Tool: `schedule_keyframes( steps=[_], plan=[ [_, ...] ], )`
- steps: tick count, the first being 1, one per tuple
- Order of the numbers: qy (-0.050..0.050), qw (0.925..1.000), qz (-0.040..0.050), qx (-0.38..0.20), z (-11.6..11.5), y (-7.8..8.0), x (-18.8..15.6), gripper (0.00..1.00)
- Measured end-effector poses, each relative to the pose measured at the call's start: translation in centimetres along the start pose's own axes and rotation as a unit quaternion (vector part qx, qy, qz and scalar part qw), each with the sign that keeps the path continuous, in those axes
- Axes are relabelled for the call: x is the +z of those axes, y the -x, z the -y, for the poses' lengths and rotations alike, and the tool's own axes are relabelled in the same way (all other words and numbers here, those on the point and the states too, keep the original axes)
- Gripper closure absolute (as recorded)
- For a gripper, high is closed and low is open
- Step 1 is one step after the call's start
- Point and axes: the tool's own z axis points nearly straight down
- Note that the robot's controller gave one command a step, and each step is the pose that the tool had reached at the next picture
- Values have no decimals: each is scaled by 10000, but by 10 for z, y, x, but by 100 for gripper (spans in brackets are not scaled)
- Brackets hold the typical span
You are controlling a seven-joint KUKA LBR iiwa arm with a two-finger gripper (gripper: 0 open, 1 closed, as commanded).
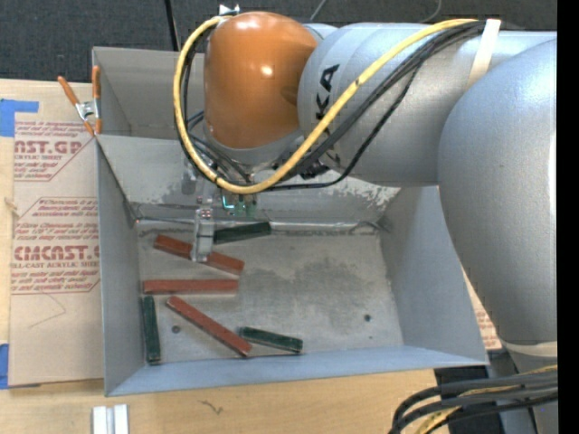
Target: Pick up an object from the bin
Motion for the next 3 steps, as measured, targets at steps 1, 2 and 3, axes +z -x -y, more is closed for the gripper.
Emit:
schedule_keyframes(
  steps=[1,2,3],
  plan=[
    [-10,9970,-8,775,34,-21,147,0],
    [-9,9959,11,902,78,-50,152,0],
    [7,9960,30,890,75,-48,151,100]
  ],
)
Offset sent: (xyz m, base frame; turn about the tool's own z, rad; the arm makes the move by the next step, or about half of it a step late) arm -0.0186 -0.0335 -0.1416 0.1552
